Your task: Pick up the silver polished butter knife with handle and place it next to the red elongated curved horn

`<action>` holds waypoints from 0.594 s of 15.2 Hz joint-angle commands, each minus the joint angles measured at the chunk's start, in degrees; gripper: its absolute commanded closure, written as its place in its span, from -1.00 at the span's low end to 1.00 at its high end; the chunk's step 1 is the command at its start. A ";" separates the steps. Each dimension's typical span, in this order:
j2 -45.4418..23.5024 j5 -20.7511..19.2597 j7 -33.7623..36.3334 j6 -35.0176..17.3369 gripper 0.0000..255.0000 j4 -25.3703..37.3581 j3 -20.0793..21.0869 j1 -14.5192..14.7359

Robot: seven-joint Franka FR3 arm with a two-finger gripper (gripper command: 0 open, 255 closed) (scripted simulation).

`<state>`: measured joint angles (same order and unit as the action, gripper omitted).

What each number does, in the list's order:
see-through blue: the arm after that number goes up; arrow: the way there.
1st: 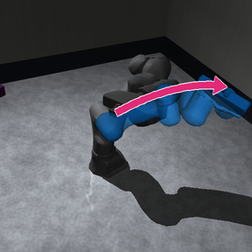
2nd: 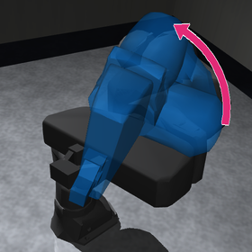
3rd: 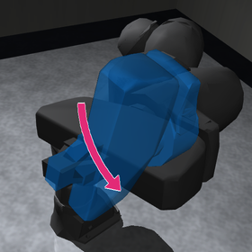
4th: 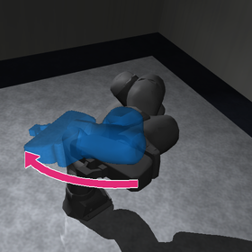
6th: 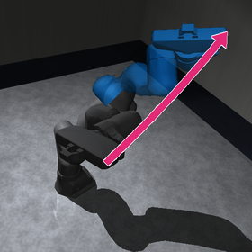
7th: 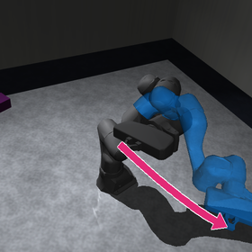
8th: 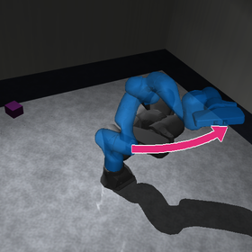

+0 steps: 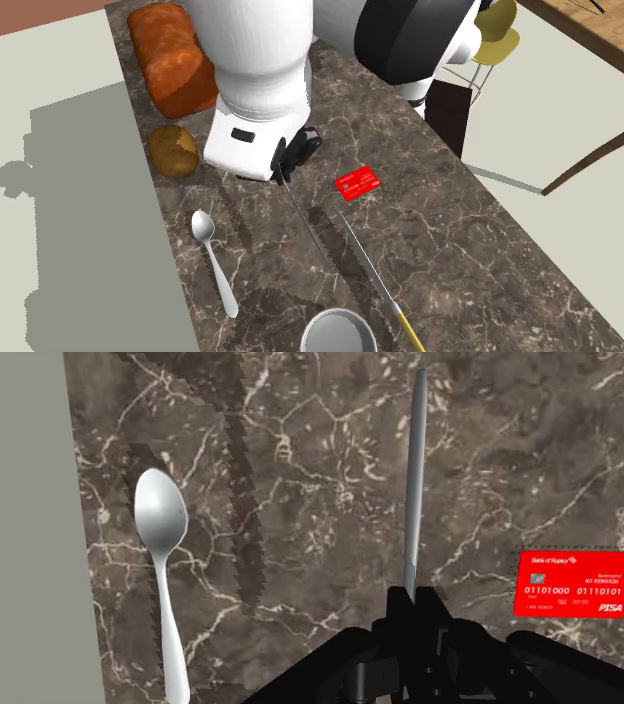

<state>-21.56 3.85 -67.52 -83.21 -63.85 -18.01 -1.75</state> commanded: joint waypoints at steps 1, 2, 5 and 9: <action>-0.84 0.26 -0.11 2.02 1.00 2.81 -0.01 -0.35; -1.42 0.44 -0.18 3.15 1.00 4.51 -0.01 -0.59; -3.56 1.10 -0.37 6.85 1.00 10.34 0.01 -1.48; 5.21 -1.31 -2.07 2.25 1.00 -2.79 -0.98 -0.58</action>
<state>-19.30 3.38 -69.11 -79.24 -62.07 -18.68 -2.68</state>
